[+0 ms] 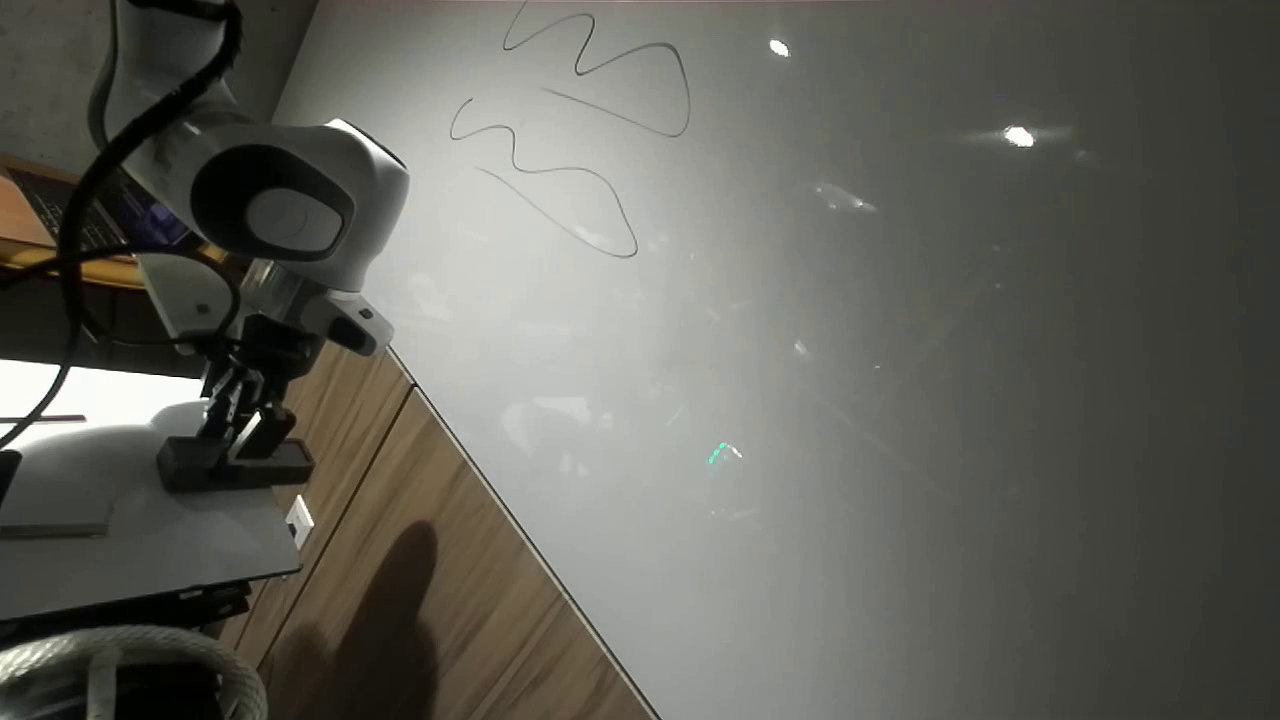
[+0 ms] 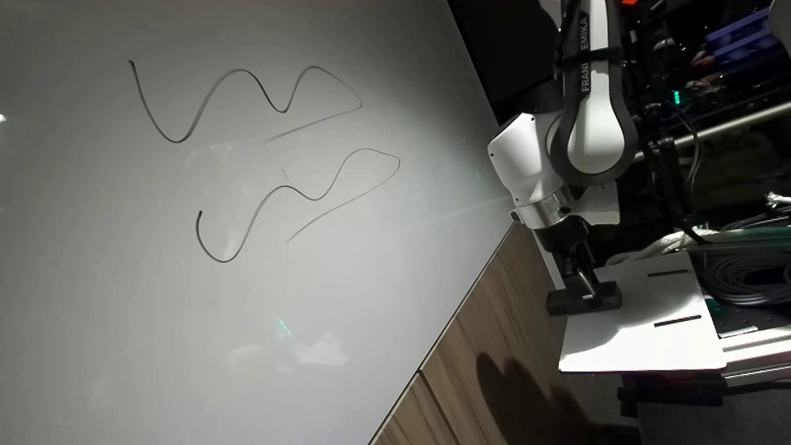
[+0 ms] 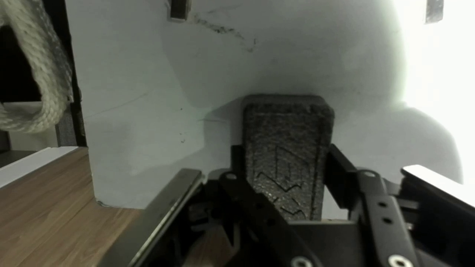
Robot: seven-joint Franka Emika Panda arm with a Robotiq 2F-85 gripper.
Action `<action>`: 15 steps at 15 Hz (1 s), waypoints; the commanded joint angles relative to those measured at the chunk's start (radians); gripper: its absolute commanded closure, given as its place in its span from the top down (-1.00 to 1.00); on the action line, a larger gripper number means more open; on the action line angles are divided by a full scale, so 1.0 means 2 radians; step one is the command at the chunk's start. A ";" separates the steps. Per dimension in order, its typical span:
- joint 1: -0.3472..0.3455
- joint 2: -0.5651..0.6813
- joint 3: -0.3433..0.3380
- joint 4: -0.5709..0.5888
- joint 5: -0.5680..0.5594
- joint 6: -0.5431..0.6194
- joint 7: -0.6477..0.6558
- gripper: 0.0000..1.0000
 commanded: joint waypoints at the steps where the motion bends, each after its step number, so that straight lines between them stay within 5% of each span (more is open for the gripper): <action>1: 0.002 -0.017 0.001 -0.002 -0.014 -0.014 0.006 -0.43; 7: 0.033 -0.109 0.050 0.015 -0.022 -0.063 0.034 -0.43; 15: 0.025 -0.163 0.178 0.173 -0.136 -0.095 0.158 -0.43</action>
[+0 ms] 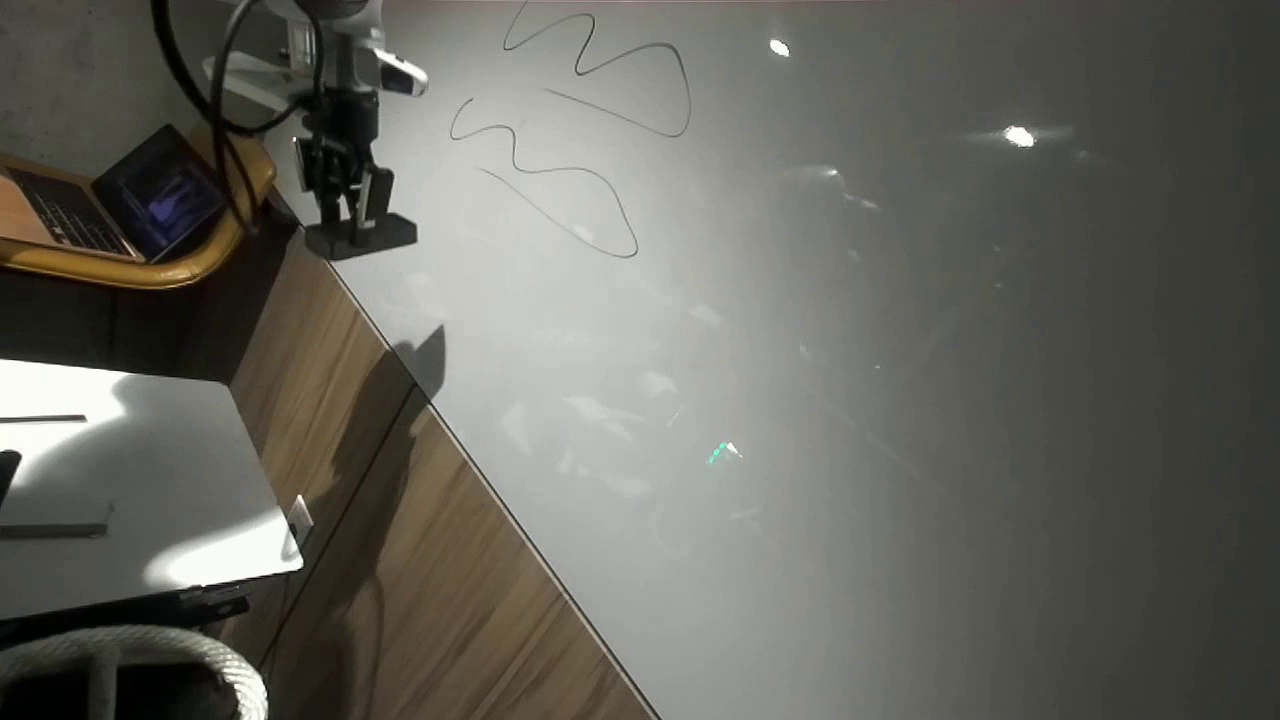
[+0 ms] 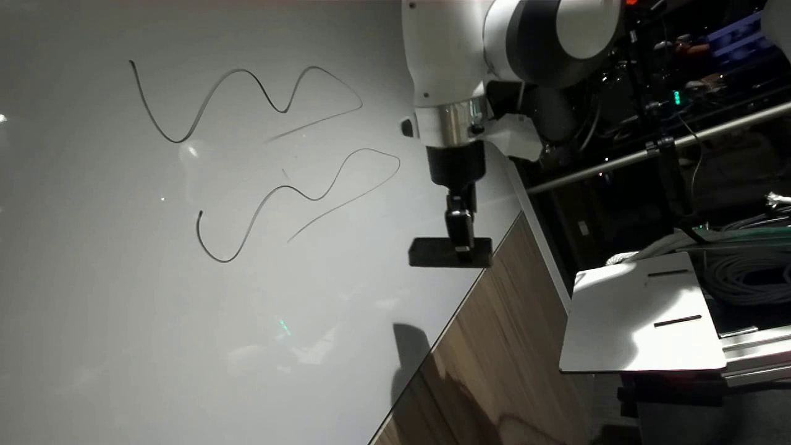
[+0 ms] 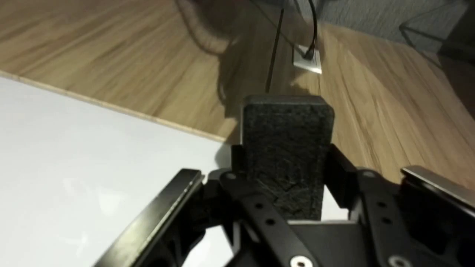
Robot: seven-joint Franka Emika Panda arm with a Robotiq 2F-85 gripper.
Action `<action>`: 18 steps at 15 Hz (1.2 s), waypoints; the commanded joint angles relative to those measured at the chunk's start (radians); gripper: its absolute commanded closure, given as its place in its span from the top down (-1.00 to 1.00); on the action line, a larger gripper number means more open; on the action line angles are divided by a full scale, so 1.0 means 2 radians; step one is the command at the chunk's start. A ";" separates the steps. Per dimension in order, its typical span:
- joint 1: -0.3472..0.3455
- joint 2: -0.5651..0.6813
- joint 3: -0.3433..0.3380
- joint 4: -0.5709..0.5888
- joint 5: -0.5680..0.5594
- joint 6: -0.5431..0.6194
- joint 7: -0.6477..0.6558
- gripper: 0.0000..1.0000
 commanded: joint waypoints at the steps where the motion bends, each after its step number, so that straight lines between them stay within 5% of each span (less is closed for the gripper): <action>1: -0.021 0.003 0.041 0.090 -0.055 -0.018 0.042 -0.43; 9: -0.031 0.073 0.065 0.313 -0.168 -0.044 0.084 -0.43; 18: 0.077 0.229 0.048 0.541 -0.274 -0.132 0.114 -0.43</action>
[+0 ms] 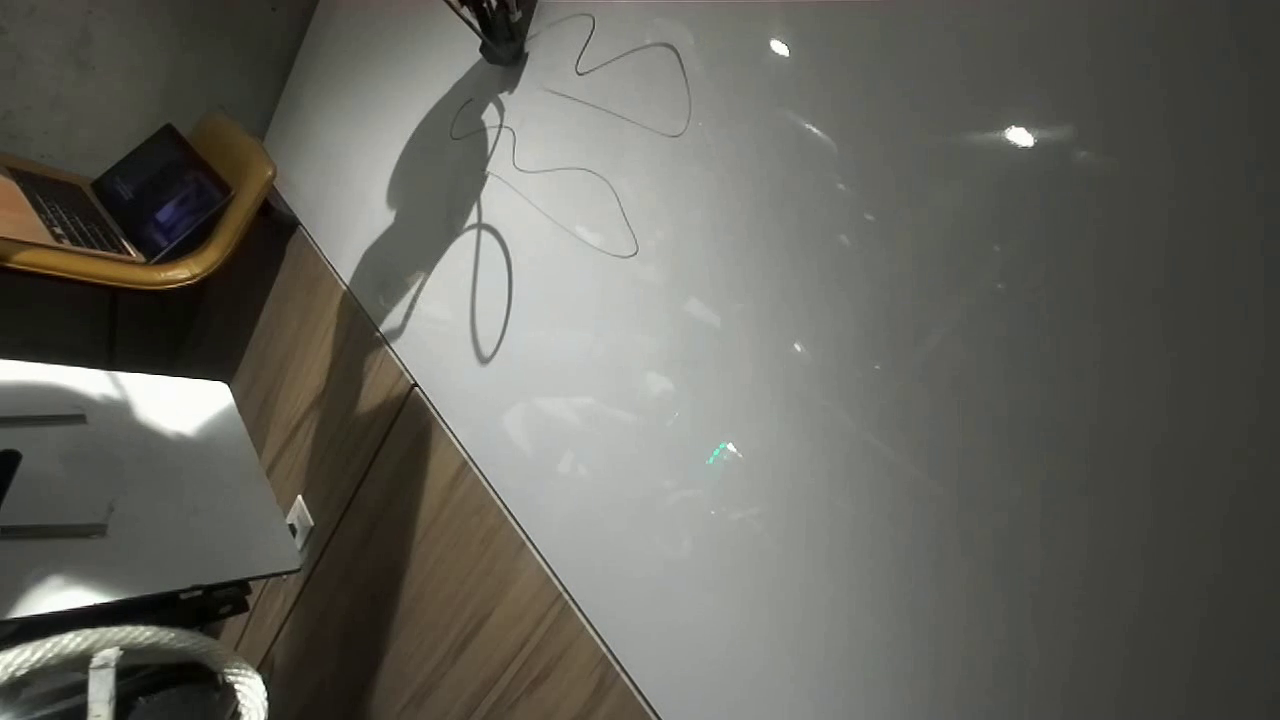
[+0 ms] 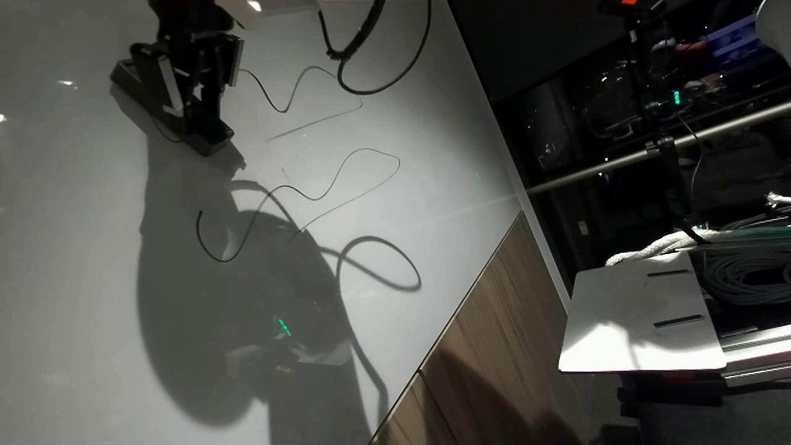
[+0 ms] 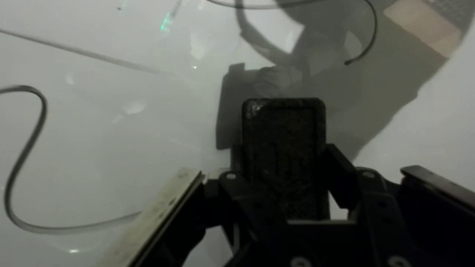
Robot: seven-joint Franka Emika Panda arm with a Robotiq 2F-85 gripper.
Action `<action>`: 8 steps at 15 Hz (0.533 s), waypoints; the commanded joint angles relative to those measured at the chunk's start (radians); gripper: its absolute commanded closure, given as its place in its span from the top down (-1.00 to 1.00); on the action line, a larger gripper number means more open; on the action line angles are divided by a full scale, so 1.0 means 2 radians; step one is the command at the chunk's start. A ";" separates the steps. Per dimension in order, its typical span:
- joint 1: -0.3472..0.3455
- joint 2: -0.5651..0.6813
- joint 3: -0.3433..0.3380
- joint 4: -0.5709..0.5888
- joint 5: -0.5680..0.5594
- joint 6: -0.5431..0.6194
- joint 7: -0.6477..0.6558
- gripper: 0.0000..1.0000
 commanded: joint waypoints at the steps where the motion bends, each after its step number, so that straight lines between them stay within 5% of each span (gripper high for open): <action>1: 0.055 0.090 -0.020 0.123 -0.034 -0.038 -0.002 -0.43; 4: 0.084 0.115 -0.042 0.163 -0.037 -0.077 -0.018 -0.43; 8: 0.080 0.083 -0.070 0.139 -0.033 -0.097 -0.047 -0.43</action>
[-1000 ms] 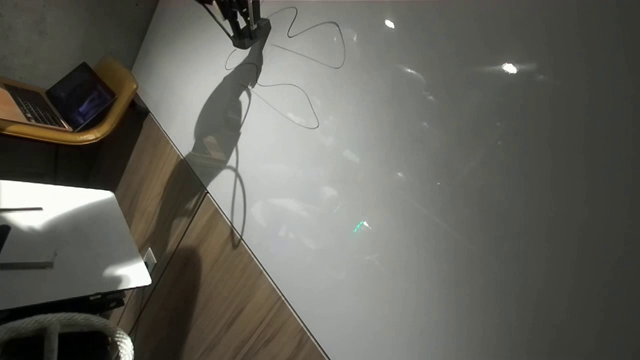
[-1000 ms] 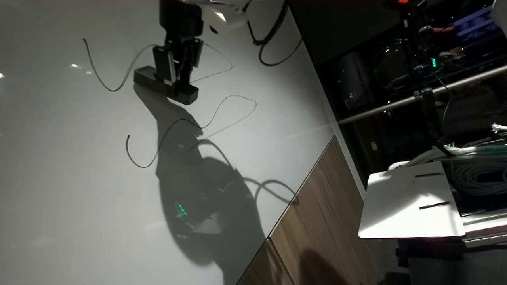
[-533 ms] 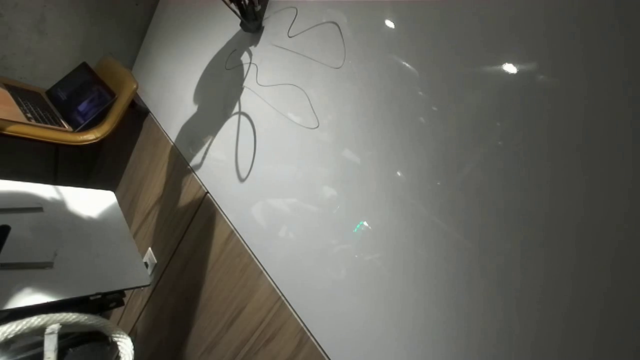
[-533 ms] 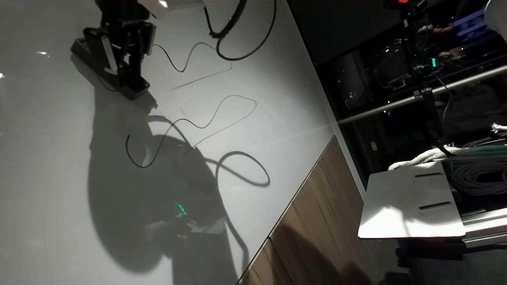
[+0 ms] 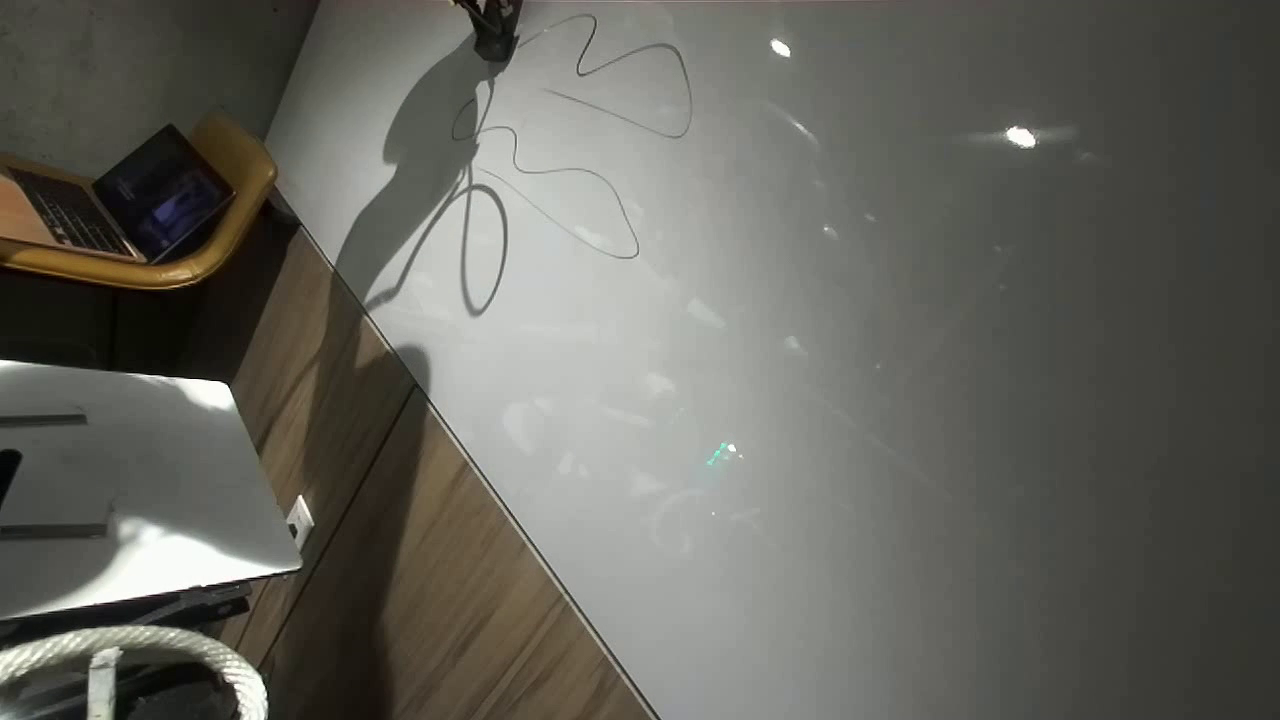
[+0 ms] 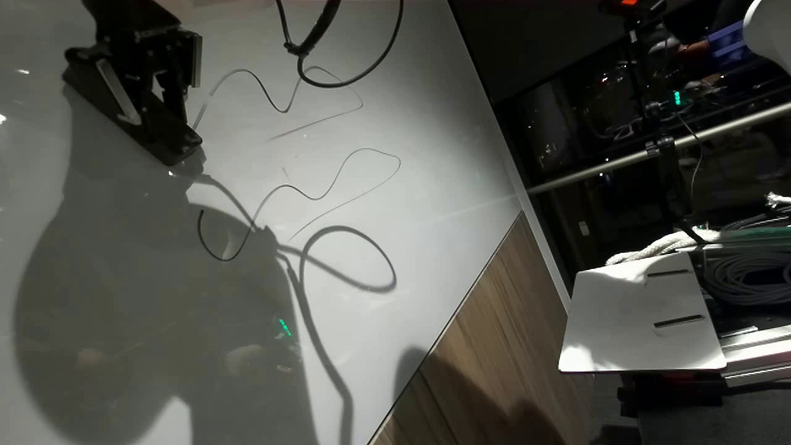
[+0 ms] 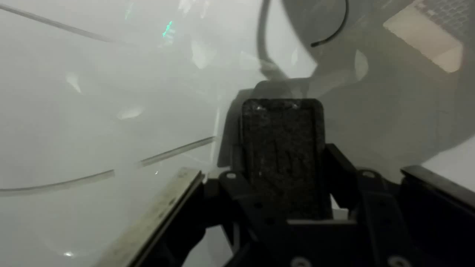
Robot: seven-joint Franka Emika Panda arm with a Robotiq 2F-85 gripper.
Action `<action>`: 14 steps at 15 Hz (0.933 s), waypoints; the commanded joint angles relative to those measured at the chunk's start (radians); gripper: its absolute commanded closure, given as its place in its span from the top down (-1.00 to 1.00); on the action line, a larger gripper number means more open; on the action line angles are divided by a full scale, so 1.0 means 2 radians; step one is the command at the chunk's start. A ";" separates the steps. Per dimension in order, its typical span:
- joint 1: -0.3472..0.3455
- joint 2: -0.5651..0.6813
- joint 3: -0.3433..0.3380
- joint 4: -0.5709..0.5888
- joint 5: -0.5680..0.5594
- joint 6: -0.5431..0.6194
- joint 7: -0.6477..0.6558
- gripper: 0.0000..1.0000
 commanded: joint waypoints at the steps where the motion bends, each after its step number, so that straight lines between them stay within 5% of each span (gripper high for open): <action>1: -0.026 -0.009 -0.027 0.004 -0.018 0.009 -0.037 -0.43; 7: -0.054 -0.104 -0.055 -0.095 -0.023 0.007 -0.019 -0.43; 14: -0.134 -0.197 -0.103 -0.214 -0.012 0.041 -0.011 -0.43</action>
